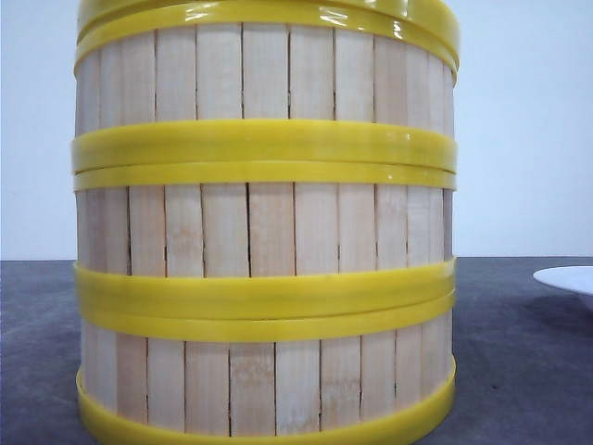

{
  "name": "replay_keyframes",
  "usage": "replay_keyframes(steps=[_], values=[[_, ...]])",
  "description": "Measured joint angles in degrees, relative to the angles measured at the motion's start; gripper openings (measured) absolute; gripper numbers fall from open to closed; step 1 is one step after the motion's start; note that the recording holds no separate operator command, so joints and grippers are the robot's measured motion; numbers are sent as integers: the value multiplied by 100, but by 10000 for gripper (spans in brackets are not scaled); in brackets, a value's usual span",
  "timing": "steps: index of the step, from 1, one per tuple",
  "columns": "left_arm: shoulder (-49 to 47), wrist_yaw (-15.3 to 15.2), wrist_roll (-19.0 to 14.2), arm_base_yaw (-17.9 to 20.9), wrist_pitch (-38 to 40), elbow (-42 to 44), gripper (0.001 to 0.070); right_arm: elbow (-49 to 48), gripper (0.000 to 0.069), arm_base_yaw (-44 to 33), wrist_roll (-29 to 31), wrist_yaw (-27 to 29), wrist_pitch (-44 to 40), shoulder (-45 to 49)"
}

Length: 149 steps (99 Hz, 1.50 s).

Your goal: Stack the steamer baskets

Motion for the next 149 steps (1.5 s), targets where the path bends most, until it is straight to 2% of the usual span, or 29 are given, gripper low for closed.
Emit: replay_keyframes(steps=[12, 17, 22, 32, 38, 44, 58, 73, 93, 116, 131, 149], values=[[0, 2, 0, 0, 0, 0, 359, 0, 53, 0, 0, 9, 17, 20], [0, 0, 0, 0, -2, 0, 359, 0, 74, 0, 4, 13, 24, 37], [0, 2, 0, 0, -2, 0, 359, 0, 159, 0, 13, 24, 31, 37], [0, 0, 0, 0, -2, 0, 359, 0, 398, -2, 24, 37, 28, 37], [0, 2, 0, 0, -2, 0, 359, 0, 464, 0, 22, 35, 28, 37], [0, 2, 0, 0, -2, 0, 359, 0, 489, 0, 20, 37, 28, 35], [0, 2, 0, 0, 0, 0, 359, 149, 504, 0, 20, 107, 11, -101], [0, 0, 0, 0, 0, 0, 359, 356, 504, 0, 28, 581, 140, -824], [0, 0, 0, 0, 22, 0, 359, 417, 463, 0, 153, 1720, 245, -2065], [0, 0, 0, 0, 396, -208, 359, 356, 457, 0, 299, 3058, -2, -3182], [0, 0, 0, 0, 603, -343, 359, -372, 457, 0, 560, 3628, -17, -4098], [0, 0, 0, 0, 686, -343, 359, -1838, 457, 0, 1119, 3810, 9, -5311]])
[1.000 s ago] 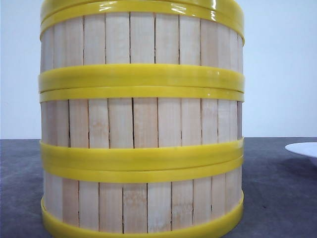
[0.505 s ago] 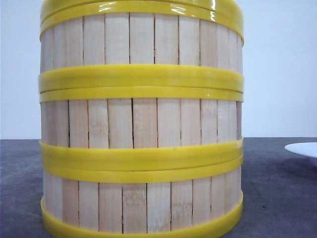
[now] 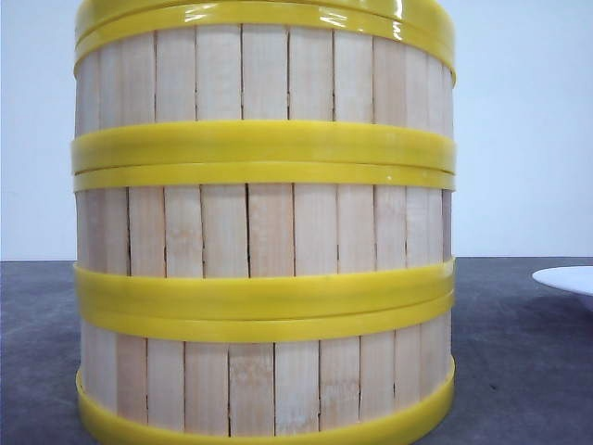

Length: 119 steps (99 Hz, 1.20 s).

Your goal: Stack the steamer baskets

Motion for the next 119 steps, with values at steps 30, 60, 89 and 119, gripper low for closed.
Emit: replay_keyframes(steps=[30, 60, 89, 119], values=[[0, 0, 0, 0, -175, 0, 359, -1537, 457, 0, 898, 0, 15, -1147], [0, 0, 2, 0, -168, 0, 47, -1578, 45, 4, 1001, -17, 328, -1137], [0, 2, 2, 0, -175, 0, 28, -1578, 12, 4, 1005, -15, 328, -1137], [0, 0, 2, 0, -175, 0, 28, -1578, 11, 4, 1005, -15, 328, -1137]])
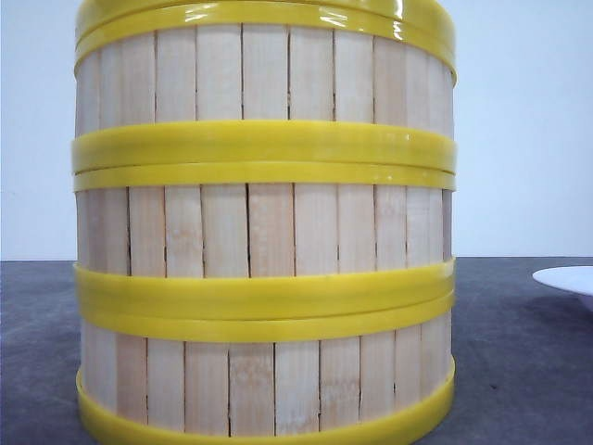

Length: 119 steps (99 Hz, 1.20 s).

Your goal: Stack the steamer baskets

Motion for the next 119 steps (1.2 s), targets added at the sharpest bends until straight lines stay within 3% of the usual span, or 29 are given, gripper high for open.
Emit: replay_keyframes(steps=[55, 71, 89, 105, 119], values=[[0, 0, 4, 0, 0, 0, 28, 0, 11, 0, 0, 0, 0, 0], [0, -92, 431, 52, 11, 0, 28, 0, 11, 0, 0, 0, 0, 0], [-131, -579, 820, 844, 719, -374, 28, 0, 11, 0, 0, 0, 0, 0], [-581, -605, 907, 1834, 1464, -1283, 28, 0, 11, 0, 0, 0, 0, 0], [-1073, -610, 925, 2267, 1961, -2149, 28, 0, 11, 0, 0, -2, 0, 0]])
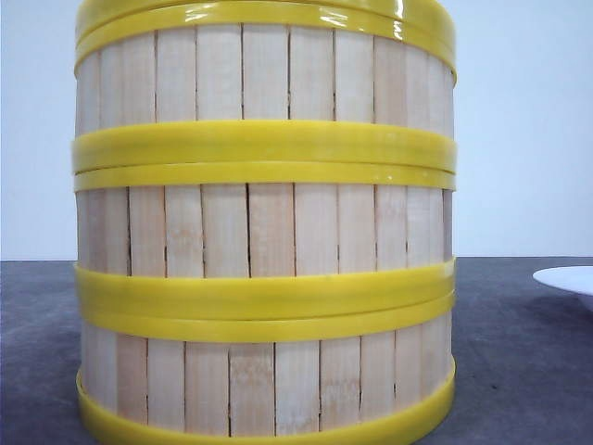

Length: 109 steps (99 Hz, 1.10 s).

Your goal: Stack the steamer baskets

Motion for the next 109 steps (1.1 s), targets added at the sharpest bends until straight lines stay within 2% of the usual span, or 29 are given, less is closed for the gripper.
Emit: replay_keyframes(steps=[24, 39, 109], values=[[-575, 0, 0, 481, 793, -1333, 28, 0, 11, 0, 0, 2, 0, 0], [-719, 2, 0, 562, 841, -1790, 28, 0, 11, 0, 0, 2, 0, 0], [-728, 4, 44, 573, 1150, -2011, 28, 0, 11, 0, 0, 2, 2, 0]])
